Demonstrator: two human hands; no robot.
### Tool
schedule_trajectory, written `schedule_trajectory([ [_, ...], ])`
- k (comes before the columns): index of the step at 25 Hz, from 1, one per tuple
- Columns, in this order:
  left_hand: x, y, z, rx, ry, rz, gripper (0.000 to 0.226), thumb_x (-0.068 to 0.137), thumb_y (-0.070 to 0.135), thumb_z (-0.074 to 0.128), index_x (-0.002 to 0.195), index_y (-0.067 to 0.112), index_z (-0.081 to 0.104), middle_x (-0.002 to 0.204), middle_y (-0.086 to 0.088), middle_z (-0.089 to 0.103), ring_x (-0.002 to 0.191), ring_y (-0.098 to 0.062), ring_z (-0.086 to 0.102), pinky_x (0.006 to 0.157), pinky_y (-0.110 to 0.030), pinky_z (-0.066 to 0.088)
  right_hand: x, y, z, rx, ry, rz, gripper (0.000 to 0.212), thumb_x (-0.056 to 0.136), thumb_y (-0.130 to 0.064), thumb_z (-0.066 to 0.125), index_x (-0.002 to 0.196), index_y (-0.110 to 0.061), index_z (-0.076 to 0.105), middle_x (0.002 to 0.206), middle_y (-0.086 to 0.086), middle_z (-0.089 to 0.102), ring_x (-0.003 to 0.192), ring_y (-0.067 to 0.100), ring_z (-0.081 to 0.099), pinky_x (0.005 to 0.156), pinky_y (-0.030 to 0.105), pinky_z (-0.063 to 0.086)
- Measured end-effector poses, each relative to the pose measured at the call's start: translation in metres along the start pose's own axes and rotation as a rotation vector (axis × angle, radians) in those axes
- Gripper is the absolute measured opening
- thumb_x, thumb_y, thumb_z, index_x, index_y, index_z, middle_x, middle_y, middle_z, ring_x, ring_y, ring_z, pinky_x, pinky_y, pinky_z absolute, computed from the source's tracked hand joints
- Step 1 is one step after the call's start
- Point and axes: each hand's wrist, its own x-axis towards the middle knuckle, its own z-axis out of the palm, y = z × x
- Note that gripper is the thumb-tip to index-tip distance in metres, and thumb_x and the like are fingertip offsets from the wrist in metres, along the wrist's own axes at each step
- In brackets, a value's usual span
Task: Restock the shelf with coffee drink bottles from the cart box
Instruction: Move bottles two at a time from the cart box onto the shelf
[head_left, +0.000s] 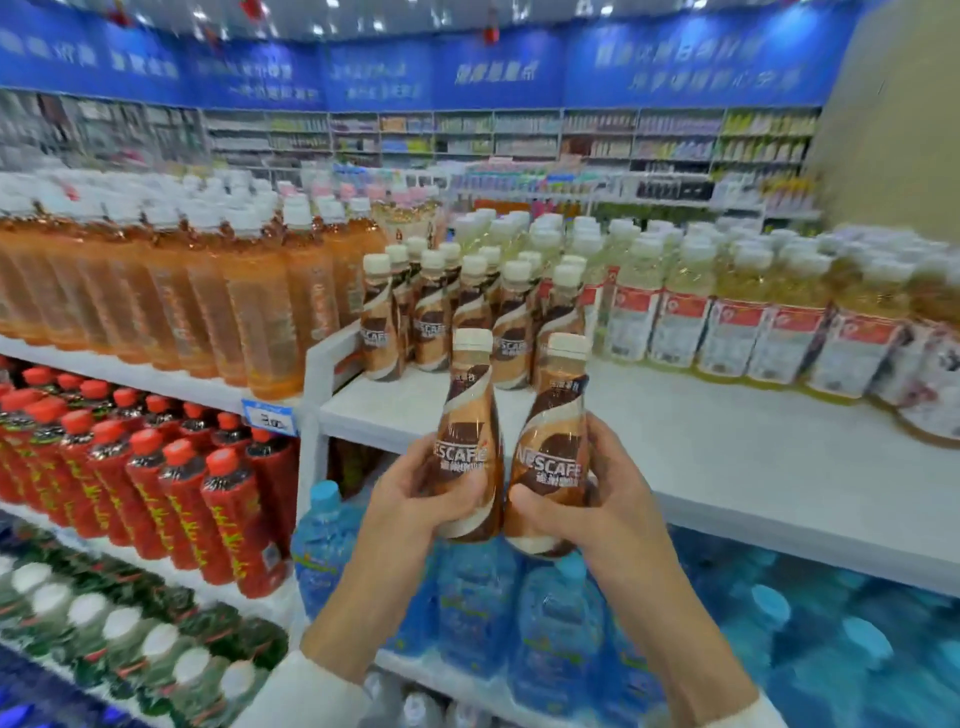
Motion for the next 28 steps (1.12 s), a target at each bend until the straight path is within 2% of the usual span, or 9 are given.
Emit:
schedule_trajectory([
  [2,0.032,0.009,0.005,0.117,-0.03,0.068,0.039,0.074,0.012,0.081,0.111,0.018,0.073,0.111,-0.006,0.078,0.104,-0.021,0.073,0.089,-0.032,0.059,0.026,-0.008,-0.002,-0.064,0.057,-0.073,0.086,0.072,-0.002,0.089,0.141,-0.034,0.049,0.116,-0.016,0.073,0.103,0.005,0.072,0.08,0.022,0.06],
  [5,0.076,0.013,0.0,0.276,-0.073,0.101,0.045,0.083,0.001,0.079,0.121,0.021,0.065,0.114,0.002,0.077,0.109,-0.014,0.071,0.102,-0.04,0.054,0.064,-0.009,0.002,-0.181,0.101,-0.155,0.087,0.073,0.003,0.086,0.137,-0.037,0.044,0.112,-0.024,0.069,0.102,-0.002,0.069,0.079,0.017,0.058],
  [10,0.111,0.001,-0.015,0.391,-0.092,0.089,0.056,0.088,0.001,0.074,0.136,0.021,0.054,0.127,0.002,0.07,0.12,-0.015,0.064,0.11,-0.048,0.048,0.094,0.015,0.013,-0.279,0.102,-0.165,0.092,0.073,0.007,0.084,0.138,-0.032,0.032,0.13,-0.004,0.057,0.109,-0.001,0.065,0.085,0.014,0.054],
  [13,0.115,-0.005,-0.019,0.423,-0.114,0.121,0.06,0.088,0.006,0.075,0.14,0.026,0.051,0.132,0.008,0.066,0.123,-0.009,0.061,0.111,-0.045,0.048,0.1,0.024,0.012,-0.313,0.077,-0.165,0.092,0.074,0.005,0.084,0.135,-0.04,0.033,0.13,-0.01,0.057,0.111,-0.006,0.063,0.084,0.009,0.051],
  [16,0.112,-0.01,-0.022,0.444,-0.137,0.132,0.066,0.088,0.015,0.078,0.145,0.026,0.048,0.136,0.01,0.063,0.127,-0.007,0.058,0.111,-0.038,0.048,0.098,0.028,0.011,-0.354,0.064,-0.117,0.092,0.077,-0.011,0.087,0.135,-0.054,0.03,0.136,-0.015,0.05,0.124,-0.003,0.056,0.092,0.008,0.047],
  [19,0.103,-0.016,-0.026,0.512,-0.065,0.199,0.076,0.078,0.035,0.088,0.143,0.032,0.049,0.135,0.016,0.058,0.123,0.0,0.056,0.095,-0.012,0.05,0.087,0.033,0.016,-0.514,0.201,-0.095,0.104,0.067,-0.046,0.092,0.15,-0.042,0.03,0.135,-0.015,0.039,0.127,-0.003,0.045,0.106,0.018,0.042],
  [20,0.1,-0.017,-0.026,0.529,-0.028,0.23,0.074,0.075,0.039,0.089,0.139,0.034,0.051,0.132,0.017,0.059,0.12,0.0,0.058,0.092,-0.011,0.051,0.085,0.034,0.018,-0.532,0.26,-0.105,0.1,0.066,-0.049,0.092,0.148,-0.037,0.035,0.132,-0.017,0.042,0.123,-0.006,0.048,0.106,0.022,0.046],
  [24,0.099,-0.02,-0.023,0.547,0.05,0.26,0.063,0.078,0.027,0.088,0.131,0.034,0.056,0.126,0.014,0.065,0.116,-0.007,0.063,0.102,-0.036,0.054,0.082,0.035,0.022,-0.531,0.387,-0.113,0.068,0.073,-0.039,0.089,0.13,-0.031,0.052,0.122,-0.014,0.057,0.112,-0.002,0.057,0.099,0.032,0.054],
  [28,0.098,-0.019,-0.024,0.515,0.041,0.266,0.06,0.077,0.025,0.089,0.124,0.041,0.056,0.121,0.017,0.066,0.112,-0.002,0.064,0.098,-0.029,0.055,0.08,0.036,0.023,-0.554,0.384,-0.118,0.063,0.076,-0.04,0.087,0.129,-0.031,0.053,0.121,-0.016,0.056,0.113,-0.002,0.057,0.096,0.028,0.053],
])
